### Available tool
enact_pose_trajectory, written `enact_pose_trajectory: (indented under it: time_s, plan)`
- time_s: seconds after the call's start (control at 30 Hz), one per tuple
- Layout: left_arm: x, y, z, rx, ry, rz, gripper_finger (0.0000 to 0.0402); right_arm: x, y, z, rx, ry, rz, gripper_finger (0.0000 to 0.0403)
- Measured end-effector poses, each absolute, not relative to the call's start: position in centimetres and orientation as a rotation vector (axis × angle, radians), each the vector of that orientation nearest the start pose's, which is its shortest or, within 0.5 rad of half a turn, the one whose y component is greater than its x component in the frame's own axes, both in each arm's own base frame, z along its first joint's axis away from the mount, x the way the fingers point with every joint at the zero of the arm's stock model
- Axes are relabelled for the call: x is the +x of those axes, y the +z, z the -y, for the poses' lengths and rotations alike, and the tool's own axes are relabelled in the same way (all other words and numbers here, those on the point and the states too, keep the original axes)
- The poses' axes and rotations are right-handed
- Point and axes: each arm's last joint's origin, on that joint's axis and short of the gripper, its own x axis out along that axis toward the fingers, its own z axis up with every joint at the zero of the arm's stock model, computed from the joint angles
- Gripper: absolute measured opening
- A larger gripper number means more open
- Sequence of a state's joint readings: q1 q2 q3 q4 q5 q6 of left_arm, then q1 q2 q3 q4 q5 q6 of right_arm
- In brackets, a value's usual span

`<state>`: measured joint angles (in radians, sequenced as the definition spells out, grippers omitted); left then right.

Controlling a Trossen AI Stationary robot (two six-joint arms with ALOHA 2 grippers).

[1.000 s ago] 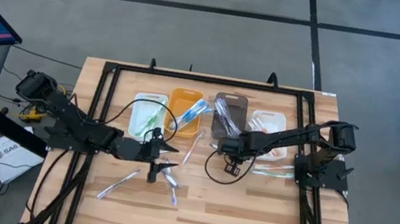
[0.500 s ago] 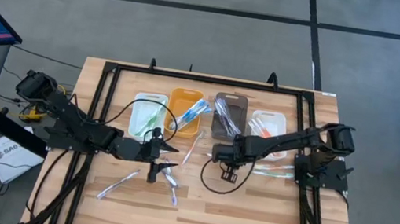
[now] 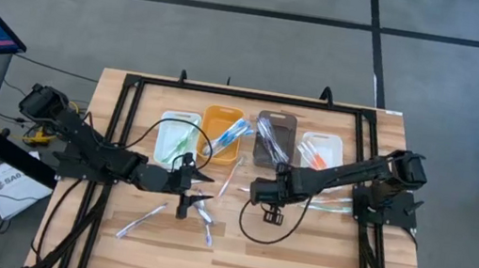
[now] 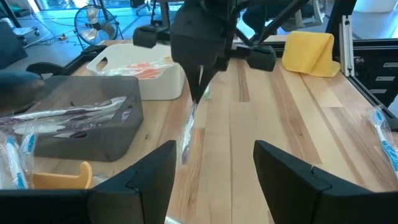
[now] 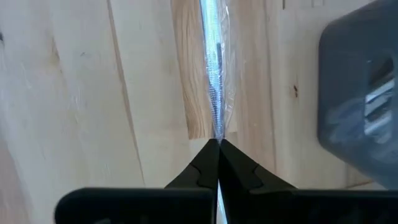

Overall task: Pick & Place Toothbrushes
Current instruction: Put the purple toothbrush into the black transparent bin

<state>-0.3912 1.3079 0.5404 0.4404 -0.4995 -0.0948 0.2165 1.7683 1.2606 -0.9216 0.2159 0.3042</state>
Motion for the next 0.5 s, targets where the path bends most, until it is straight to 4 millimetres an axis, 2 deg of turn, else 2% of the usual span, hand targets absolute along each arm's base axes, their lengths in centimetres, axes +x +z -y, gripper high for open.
enact_pose_trajectory:
  time_s: [0.5]
  plan:
    - [24.3,20.2,8.5,0.047,0.121,-0.290,0.0209,32.4,23.9,-6.6,-0.142,-0.283,-1.388,0.0000]
